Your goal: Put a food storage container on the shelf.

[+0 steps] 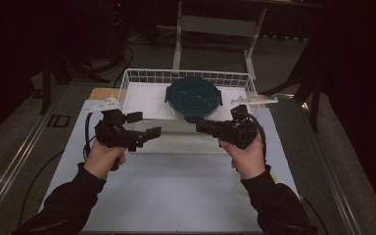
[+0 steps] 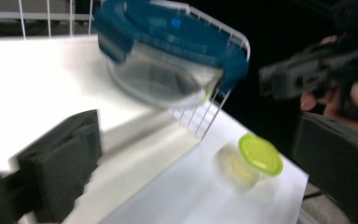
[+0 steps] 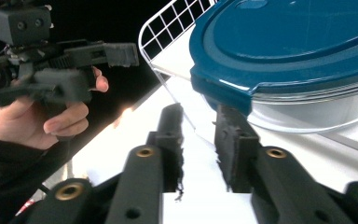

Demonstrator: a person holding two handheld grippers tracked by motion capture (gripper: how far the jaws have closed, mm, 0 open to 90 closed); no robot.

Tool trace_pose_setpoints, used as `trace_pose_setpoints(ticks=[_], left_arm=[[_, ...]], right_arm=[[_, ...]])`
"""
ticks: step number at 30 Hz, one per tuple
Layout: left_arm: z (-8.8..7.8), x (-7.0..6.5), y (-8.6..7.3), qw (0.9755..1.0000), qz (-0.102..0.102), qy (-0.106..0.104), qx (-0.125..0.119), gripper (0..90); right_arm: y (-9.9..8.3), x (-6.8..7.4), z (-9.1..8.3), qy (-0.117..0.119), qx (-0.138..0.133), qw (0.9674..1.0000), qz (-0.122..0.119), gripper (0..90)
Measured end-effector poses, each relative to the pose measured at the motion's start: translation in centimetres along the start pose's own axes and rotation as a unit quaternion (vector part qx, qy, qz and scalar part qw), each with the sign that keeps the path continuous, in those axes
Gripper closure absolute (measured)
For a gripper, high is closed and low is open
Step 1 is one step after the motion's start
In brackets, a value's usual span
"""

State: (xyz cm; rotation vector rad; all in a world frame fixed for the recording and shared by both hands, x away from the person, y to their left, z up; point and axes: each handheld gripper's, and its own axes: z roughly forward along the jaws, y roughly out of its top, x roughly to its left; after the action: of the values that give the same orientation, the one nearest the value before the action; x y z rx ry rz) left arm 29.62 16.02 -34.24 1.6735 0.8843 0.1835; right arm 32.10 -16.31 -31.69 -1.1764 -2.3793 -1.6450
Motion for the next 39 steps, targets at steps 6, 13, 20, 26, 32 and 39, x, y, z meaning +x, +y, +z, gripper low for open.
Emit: trace_pose_setpoints(ticks=[6, 13, 20, 26, 32, 39], left_arm=[[0.3, -0.7, -2.7, 0.9997, 0.014, 0.002, 0.021, 0.1], [0.7, -1.5, -5.3, 0.999, 0.041, 0.004, 0.019, 0.1], [1.0, -2.1, -7.8, 0.9977, 0.064, 0.007, 0.021, 0.1], [1.1, -2.2, -9.8, 0.9976, 0.063, 0.012, 0.025, 0.0], [0.9, -2.5, -12.0, 0.9975, 0.06, 0.017, 0.032, 0.0], [0.5, -2.6, -14.8, 0.9976, 0.055, 0.03, 0.029, 0.0]], right_arm=[[-0.4, 0.3, 0.7, -0.003, 0.008, 1.0, -0.002, 89.5], [-0.5, 0.1, 1.4, -0.014, 0.01, 0.9999, -0.001, 89.8], [-0.2, -0.7, 1.8, -0.027, 0.008, 0.9996, 0.009, 90.0], [0.2, -1.0, 2.1, -0.037, 0.005, 0.9992, 0.011, 90.0], [0.5, -1.3, 2.4, -0.045, 0.005, 0.9989, 0.013, 89.9], [0.9, -1.9, 3.0, -0.052, 0.009, 0.9984, 0.019, 89.9]])
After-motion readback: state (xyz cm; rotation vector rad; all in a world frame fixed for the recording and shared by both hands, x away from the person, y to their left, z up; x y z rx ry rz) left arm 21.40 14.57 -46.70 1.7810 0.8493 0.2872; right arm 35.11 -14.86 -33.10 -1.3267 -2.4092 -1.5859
